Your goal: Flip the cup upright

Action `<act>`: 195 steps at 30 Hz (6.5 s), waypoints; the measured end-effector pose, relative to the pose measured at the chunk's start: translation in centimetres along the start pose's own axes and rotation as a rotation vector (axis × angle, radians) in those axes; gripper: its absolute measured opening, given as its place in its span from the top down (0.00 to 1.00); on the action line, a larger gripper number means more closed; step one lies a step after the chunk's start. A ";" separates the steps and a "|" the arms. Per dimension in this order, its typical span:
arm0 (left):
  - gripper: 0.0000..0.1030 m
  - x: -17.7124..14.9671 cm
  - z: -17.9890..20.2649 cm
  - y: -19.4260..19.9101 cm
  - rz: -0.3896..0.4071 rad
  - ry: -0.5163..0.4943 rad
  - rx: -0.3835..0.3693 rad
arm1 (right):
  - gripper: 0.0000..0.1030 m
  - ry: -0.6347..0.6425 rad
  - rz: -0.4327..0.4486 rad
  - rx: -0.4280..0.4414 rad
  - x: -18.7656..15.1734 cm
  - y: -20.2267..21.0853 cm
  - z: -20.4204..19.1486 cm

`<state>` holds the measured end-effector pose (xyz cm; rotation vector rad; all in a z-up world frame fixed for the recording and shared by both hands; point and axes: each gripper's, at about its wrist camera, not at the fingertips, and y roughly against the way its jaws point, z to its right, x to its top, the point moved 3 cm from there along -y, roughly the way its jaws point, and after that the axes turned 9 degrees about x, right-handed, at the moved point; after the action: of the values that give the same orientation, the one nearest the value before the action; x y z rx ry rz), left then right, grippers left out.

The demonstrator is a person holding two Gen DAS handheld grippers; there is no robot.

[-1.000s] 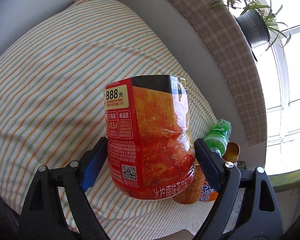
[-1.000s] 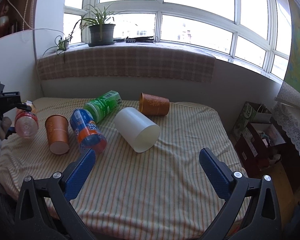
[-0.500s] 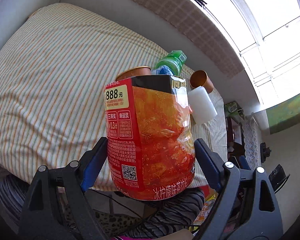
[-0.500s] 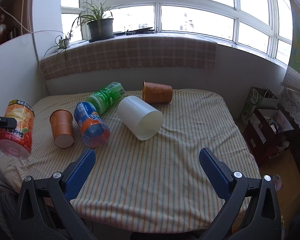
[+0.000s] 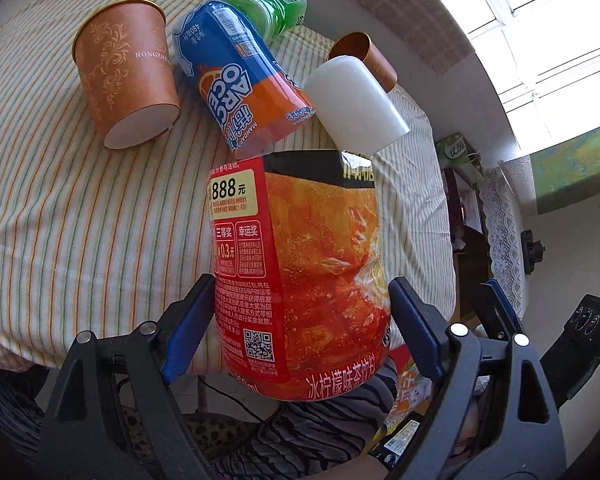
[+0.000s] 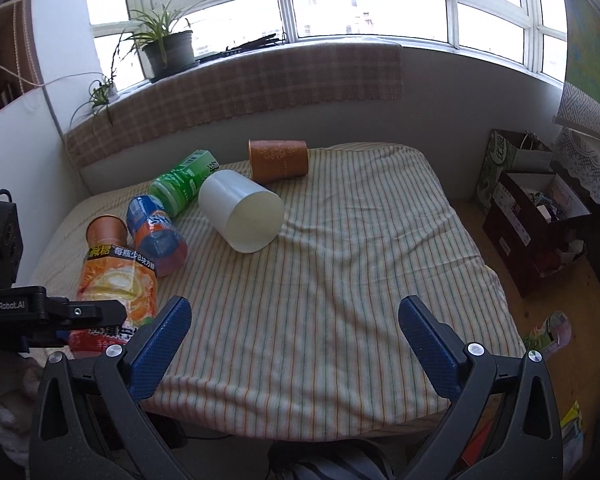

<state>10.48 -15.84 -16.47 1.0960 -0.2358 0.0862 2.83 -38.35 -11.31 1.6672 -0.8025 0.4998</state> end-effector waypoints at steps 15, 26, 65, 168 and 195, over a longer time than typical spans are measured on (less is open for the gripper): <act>0.12 1.0 -0.2 -0.6 -0.013 -0.048 -0.019 | 0.00 -0.085 -0.012 0.193 0.3 -1.3 0.0; 0.12 -2.1 -5.8 4.9 0.080 -0.077 0.083 | 0.00 -0.046 -0.245 0.292 1.5 -5.5 -3.6; 0.12 -6.1 -9.7 8.2 0.269 -0.123 0.287 | 0.22 -0.054 -0.645 0.403 0.5 -14.8 -11.2; 0.01 -7.4 -2.6 21.0 0.947 -0.227 0.462 | 0.01 0.134 0.372 -0.011 0.8 9.5 -11.1; 0.01 -7.4 -2.9 20.8 0.944 -0.210 0.484 | 0.01 0.146 0.388 -0.043 0.9 9.3 -11.3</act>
<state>-0.14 -3.44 -1.33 1.3915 -0.9467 0.9104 -2.31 -28.60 -1.62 1.4197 -1.0250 0.8570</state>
